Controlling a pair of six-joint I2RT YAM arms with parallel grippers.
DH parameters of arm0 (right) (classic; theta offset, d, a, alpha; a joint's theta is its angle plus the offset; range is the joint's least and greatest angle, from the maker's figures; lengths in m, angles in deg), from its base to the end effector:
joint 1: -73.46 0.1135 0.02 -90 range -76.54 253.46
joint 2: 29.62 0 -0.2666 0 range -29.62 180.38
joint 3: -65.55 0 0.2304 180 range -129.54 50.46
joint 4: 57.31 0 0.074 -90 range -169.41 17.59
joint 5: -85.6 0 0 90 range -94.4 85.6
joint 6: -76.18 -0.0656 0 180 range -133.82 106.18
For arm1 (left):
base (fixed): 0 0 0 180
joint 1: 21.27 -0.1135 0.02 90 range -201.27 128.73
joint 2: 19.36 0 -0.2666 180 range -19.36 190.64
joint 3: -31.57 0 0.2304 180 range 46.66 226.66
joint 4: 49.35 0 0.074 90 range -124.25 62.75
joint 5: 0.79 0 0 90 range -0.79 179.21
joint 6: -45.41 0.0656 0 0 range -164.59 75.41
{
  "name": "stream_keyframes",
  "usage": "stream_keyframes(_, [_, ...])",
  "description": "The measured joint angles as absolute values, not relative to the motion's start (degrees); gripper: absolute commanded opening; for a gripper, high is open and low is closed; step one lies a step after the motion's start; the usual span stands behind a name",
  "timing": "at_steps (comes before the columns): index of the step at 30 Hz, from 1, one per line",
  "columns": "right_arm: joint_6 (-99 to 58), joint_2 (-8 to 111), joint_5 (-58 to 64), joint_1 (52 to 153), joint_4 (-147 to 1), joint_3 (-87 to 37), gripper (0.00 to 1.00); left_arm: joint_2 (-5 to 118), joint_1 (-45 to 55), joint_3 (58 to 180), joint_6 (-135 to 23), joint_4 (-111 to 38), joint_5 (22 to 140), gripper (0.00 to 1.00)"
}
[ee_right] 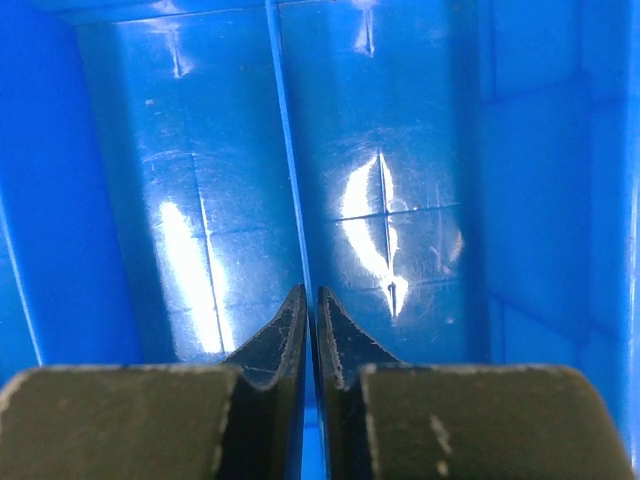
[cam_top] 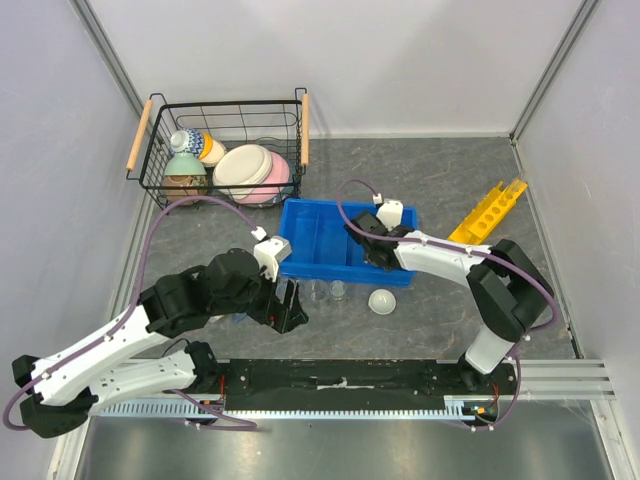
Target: Organize the chemistry lab equipment
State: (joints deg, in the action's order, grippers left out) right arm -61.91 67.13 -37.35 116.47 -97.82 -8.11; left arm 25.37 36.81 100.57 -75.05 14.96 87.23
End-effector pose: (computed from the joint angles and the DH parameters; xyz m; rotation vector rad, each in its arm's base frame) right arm 0.2588 0.1926 0.1723 0.2747 2.4080 -0.0959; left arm 0.0761 -0.1264 0.3060 0.5956 2.3417 -0.8156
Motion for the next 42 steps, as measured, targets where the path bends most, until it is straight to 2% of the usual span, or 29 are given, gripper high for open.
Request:
stream_keyframes(4, [-60.1,67.47,-36.11,113.6,-99.15,-8.74,0.31,26.94,36.81,100.59,-75.05,14.96,87.34,0.94])
stream_keyframes(10, [-57.67,67.58,-35.67,111.88,-102.97,-8.81,0.47,27.69,36.81,100.68,-75.05,14.94,87.32,0.94])
stream_keyframes(13, [-56.25,66.82,-35.65,111.88,-105.55,-9.48,0.52,27.69,36.81,100.85,-75.05,14.89,87.3,0.94])
stream_keyframes(22, [-50.87,57.99,-34.16,112.05,-113.25,-23.3,0.57,27.93,36.81,102.58,-75.0,14.96,87.43,0.96])
stream_keyframes(29, [-44.8,53.55,-22.36,117.6,-113.09,-30.93,0.6,26.92,36.81,104.48,-75.05,16.27,91.23,0.98])
stream_keyframes(35, [-40.62,62.29,-14.64,126.8,-114.25,-38.53,0.64,22.55,36.83,108.37,-77.06,20.86,100.11,1.0])
stream_keyframes(42, [-37.8,75.52,-10.99,135.63,-116.0,-46.23,0.64,16.76,36.81,115.04,-80.62,26.15,110.36,1.0])
